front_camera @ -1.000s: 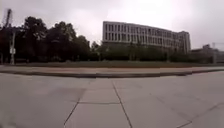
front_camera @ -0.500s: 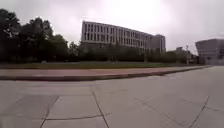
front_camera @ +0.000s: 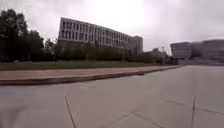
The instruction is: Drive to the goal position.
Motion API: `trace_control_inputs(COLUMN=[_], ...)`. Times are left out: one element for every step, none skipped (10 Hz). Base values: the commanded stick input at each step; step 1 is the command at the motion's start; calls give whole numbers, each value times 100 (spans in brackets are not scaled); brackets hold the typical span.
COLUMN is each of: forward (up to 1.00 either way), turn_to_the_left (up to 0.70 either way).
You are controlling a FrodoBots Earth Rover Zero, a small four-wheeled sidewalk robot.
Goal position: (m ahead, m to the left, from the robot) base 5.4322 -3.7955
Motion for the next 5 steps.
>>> trace_control_inputs(forward=[70, 70, 70, 70, 70], turn_to_the_left=[-35, -35, -35, -10, 0])
